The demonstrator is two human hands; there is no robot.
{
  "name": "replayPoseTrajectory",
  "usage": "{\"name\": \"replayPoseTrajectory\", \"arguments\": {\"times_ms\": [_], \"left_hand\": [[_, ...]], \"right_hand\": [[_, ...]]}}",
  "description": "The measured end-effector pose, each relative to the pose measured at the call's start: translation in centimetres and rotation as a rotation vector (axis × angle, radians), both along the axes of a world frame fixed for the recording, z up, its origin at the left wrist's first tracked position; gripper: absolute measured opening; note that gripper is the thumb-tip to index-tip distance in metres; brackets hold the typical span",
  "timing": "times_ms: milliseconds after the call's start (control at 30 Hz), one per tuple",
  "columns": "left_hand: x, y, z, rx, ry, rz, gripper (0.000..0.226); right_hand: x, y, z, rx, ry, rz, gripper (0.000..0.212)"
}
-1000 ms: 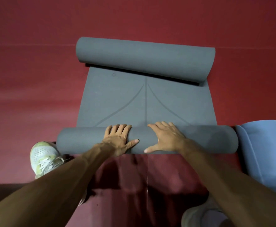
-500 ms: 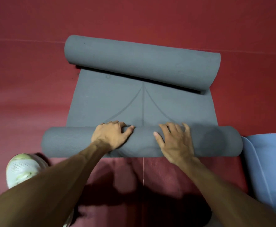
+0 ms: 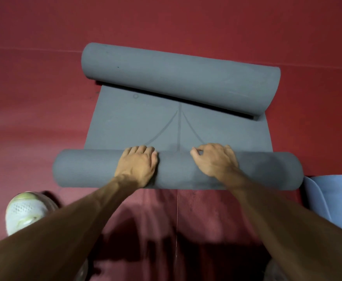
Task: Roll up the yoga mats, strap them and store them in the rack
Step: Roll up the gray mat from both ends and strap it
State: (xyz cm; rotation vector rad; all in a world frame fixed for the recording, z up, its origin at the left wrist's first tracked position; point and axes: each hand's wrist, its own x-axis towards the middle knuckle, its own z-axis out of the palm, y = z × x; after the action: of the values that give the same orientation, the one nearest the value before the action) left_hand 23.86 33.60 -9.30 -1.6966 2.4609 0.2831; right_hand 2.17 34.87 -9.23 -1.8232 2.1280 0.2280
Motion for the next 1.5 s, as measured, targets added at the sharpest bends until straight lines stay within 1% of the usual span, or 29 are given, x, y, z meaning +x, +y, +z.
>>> {"name": "replayPoseTrajectory", "arguments": {"times_ms": [33, 67, 133, 200, 300, 367, 467, 533, 600, 667, 733, 767, 833, 867, 933, 1000, 1133, 1167, 1267, 1300, 1433, 1500], "left_hand": [[0.1, 0.4, 0.0, -0.013, -0.007, -0.014, 0.078], [0.3, 0.8, 0.2, -0.012, -0.019, -0.025, 0.082], [0.7, 1.3, 0.1, -0.029, -0.028, -0.051, 0.078], [1.0, 1.5, -0.2, -0.080, -0.026, -0.070, 0.068], [0.9, 1.2, -0.4, -0.102, -0.016, -0.082, 0.060], [0.7, 0.8, -0.3, -0.125, -0.018, -0.100, 0.060], [0.6, 0.0, -0.3, -0.082, -0.025, -0.081, 0.064], [0.3, -0.8, -0.4, -0.067, -0.016, -0.051, 0.070], [-0.4, -1.5, -0.5, -0.056, -0.028, -0.005, 0.073], [-1.1, -1.8, -0.6, -0.052, -0.031, 0.083, 0.070], [-1.6, -1.7, -0.7, -0.054, -0.029, 0.133, 0.063], [-1.6, -1.6, -0.8, -0.048, -0.023, 0.135, 0.058], [-1.5, -1.9, -0.7, -0.026, 0.002, 0.129, 0.048], [-1.5, -2.2, -0.7, -0.014, 0.011, 0.128, 0.045], [-1.7, -2.7, -0.6, 0.003, 0.014, 0.132, 0.045], [-1.7, -2.7, -0.7, 0.006, 0.003, 0.131, 0.048], [-0.9, -1.2, -0.3, -0.037, 0.004, 0.075, 0.074], [-0.6, -1.0, -0.1, -0.011, 0.007, 0.063, 0.074], [0.1, -0.8, 0.4, 0.065, 0.045, 0.051, 0.051], [0.4, -0.5, 0.7, 0.071, 0.056, 0.053, 0.051], [1.5, 2.3, 2.1, 0.006, 0.100, 0.024, 0.075], [2.0, 4.0, 2.6, -0.010, 0.101, -0.011, 0.081]], "right_hand": [[-0.1, -0.4, 0.2, 0.031, 0.000, 0.003, 0.055], [-0.1, -0.8, 0.3, 0.065, 0.005, 0.008, 0.057], [-0.1, -1.1, 0.6, 0.102, -0.002, 0.007, 0.057], [-0.1, -1.1, 0.6, 0.076, -0.012, -0.012, 0.054], [-0.1, -0.2, -0.3, -0.111, 0.049, 0.020, 0.051], [0.1, 0.2, -1.0, -0.238, 0.087, 0.051, 0.055], [0.2, 0.5, -1.7, -0.401, 0.083, 0.094, 0.049], [-0.1, 1.1, -2.0, -0.505, 0.097, 0.190, 0.043], [-0.4, 1.5, -2.2, -0.564, 0.081, 0.276, 0.043], [-0.6, 1.8, -2.4, -0.594, 0.064, 0.302, 0.049], [-0.5, 2.2, -2.5, -0.564, 0.051, 0.329, 0.064], [-0.5, 2.4, -2.4, -0.511, 0.053, 0.352, 0.076], [-0.8, 2.3, -2.1, -0.386, 0.083, 0.406, 0.104], [-1.0, 2.0, -1.7, -0.325, 0.096, 0.435, 0.114], [-1.2, 1.4, -0.4, -0.133, 0.110, 0.459, 0.126], [-0.9, 1.0, 0.5, 0.018, 0.114, 0.448, 0.126], [0.1, 2.3, 0.0, -0.062, 0.115, 0.361, 0.118], [0.3, 2.7, -0.1, -0.090, 0.109, 0.342, 0.117], [0.9, 3.6, 0.3, -0.118, 0.086, 0.329, 0.117], [1.2, 3.9, 0.5, -0.117, 0.079, 0.329, 0.116], [2.2, 5.6, 1.2, -0.076, 0.020, 0.295, 0.114], [2.4, 6.7, 1.8, -0.048, 0.003, 0.275, 0.114]]}}
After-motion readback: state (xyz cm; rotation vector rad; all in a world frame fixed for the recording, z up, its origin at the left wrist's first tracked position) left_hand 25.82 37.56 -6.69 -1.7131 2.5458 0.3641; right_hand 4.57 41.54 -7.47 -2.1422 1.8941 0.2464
